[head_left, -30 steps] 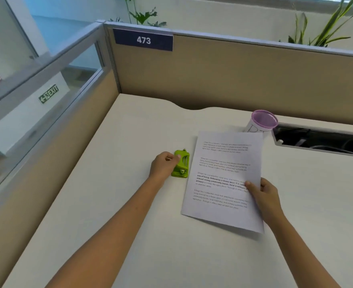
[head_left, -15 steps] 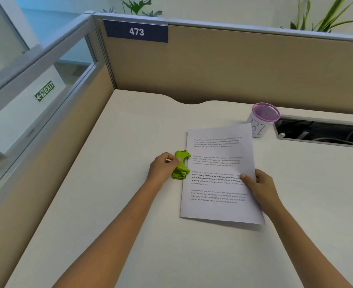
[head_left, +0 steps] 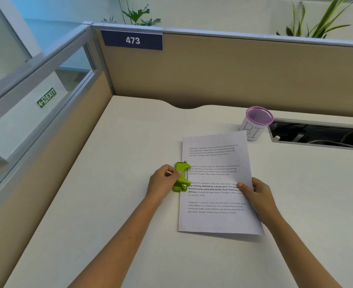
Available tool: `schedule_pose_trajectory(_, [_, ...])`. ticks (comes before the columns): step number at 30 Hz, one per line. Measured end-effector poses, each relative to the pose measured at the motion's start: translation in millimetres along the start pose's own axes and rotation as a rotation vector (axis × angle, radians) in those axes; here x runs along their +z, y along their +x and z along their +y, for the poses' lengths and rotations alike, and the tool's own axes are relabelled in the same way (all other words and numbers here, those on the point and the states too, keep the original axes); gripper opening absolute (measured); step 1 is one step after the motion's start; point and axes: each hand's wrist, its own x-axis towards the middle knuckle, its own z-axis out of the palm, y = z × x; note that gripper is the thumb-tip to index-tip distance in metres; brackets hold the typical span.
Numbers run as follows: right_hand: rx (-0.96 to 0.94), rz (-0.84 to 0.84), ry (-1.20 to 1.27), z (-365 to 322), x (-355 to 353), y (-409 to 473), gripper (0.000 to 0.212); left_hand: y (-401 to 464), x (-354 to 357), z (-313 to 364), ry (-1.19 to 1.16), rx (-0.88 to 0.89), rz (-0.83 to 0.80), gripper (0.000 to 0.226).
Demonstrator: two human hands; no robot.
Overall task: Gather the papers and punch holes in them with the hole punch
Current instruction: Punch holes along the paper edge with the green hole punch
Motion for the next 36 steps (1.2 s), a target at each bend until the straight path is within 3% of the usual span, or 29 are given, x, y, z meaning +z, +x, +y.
schedule_pose_trajectory(5, [0.009,-0.009,0.005,3,-3,-2,0.007,-4,0,4,0.0,-0.044,-0.04,0.02])
schedule_pose_trajectory(10, [-0.008,-0.008,-0.051,3,-2,-1,0.006,7,-11,26,0.054,-0.244,-0.205,0.024])
schedule_pose_trajectory(19, [-0.036,0.001,-0.128,6,0,2,0.002,31,-10,52,0.434,-0.293,-0.412,0.04])
schedule_pose_trajectory(27, [-0.041,0.01,-0.151,9,0,5,0.01,45,-1,73,0.693,-0.448,-0.48,0.028])
schedule_pose_trajectory(36, [-0.057,0.01,-0.159,10,0,4,0.011,52,7,72,0.782,-0.537,-0.481,0.037])
